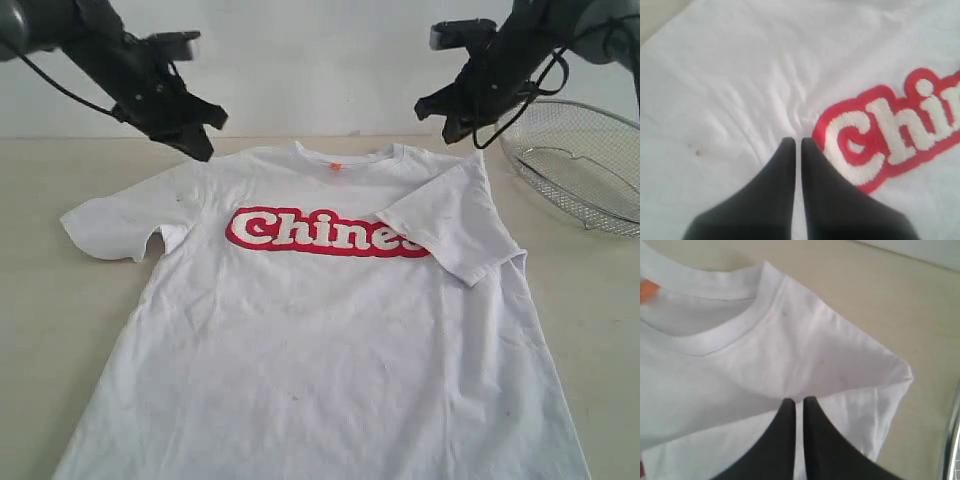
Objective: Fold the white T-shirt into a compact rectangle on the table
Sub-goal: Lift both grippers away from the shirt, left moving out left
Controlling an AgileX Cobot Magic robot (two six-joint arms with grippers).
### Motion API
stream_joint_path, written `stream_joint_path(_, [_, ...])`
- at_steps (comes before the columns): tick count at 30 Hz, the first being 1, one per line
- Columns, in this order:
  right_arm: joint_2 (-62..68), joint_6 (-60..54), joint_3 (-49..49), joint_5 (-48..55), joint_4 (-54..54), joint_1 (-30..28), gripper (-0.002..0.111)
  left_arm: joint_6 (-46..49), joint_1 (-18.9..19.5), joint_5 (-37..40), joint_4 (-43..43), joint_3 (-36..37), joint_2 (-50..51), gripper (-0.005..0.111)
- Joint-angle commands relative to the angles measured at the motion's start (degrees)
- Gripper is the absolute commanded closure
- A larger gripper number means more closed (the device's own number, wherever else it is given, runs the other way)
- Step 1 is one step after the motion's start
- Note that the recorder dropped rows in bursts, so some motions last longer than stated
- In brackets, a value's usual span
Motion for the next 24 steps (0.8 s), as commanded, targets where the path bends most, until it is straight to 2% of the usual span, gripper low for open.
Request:
stream_joint_path(1, [-2.17,-4.2,-0.51,3.65,3.75,-0.19,0.108,2.89,4.52,4.83,-11.05,7.23,-6.41,0.102])
stream_joint_path(5, [-2.45,-6.4,-0.51,7.28,6.75,-0.19,0.108,7.43,6.57,1.41,-18.16,19.41,-13.8,0.102])
stream_joint_path(8, [-2.45,-7.06,-0.51,9.01,8.23,-0.19,0.108,12.03,7.56,-6.02,-22.28,33.46,-22.37,0.102])
stream_joint_path(11, [-2.45,-7.84,-0.51,9.03,10.33,-0.19,0.108,15.4,7.86,-19.39,-27.59,48.44,-31.87,0.102])
stream_joint_path(12, [-2.45,-8.25,-0.51,9.03,11.44,-0.19,0.108,16.0,8.01,-26.32,-29.36,54.86,-35.84,0.102])
stream_joint_path(15, [-2.45,-9.75,-0.51,9.03,15.34,-0.19,0.108,16.28,8.85,-42.8,-34.68,67.95,-42.98,0.102])
stream_joint_path(18, [-2.45,-10.5,-0.51,9.03,19.7,-0.19,0.108,16.28,10.0,-56.59,-36.6,75.1,-45.44,0.102])
stream_joint_path(24, [-2.45,-11.46,-0.51,9.03,23.65,0.33,0.108,19.9,12.89,-56.54,-32.84,74.17,-40.05,0.102])
